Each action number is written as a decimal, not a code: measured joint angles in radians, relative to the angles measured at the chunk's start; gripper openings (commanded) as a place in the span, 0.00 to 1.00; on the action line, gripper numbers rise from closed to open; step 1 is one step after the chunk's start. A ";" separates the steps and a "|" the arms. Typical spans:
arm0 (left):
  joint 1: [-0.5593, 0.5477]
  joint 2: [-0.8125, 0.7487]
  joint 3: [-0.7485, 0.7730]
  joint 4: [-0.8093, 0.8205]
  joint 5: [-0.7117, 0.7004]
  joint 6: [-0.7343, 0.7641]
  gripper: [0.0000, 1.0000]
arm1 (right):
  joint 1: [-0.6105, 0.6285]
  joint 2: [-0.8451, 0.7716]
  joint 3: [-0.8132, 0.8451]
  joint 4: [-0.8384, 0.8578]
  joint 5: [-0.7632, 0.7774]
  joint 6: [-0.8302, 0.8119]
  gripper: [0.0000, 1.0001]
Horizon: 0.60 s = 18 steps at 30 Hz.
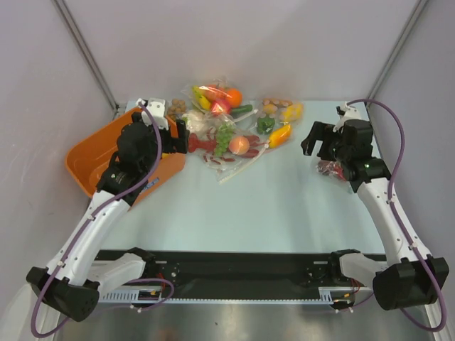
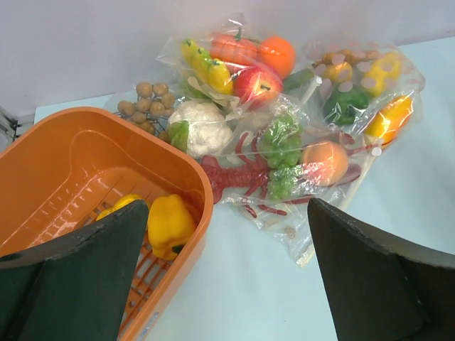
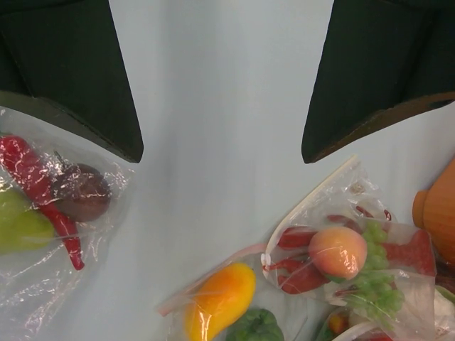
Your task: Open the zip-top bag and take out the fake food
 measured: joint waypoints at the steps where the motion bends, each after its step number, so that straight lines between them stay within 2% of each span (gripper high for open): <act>1: 0.000 0.001 0.000 -0.004 -0.003 0.000 1.00 | 0.000 0.009 0.000 0.007 -0.010 0.000 1.00; 9: 0.000 0.000 -0.005 -0.006 -0.002 0.000 1.00 | 0.000 0.150 0.000 0.128 -0.132 0.049 0.97; 13: 0.000 -0.006 -0.026 -0.003 0.034 0.001 1.00 | 0.023 0.273 0.000 0.234 -0.190 0.090 0.95; 18: 0.000 -0.006 -0.030 -0.002 0.060 0.001 1.00 | 0.083 0.461 0.002 0.356 -0.226 0.136 0.87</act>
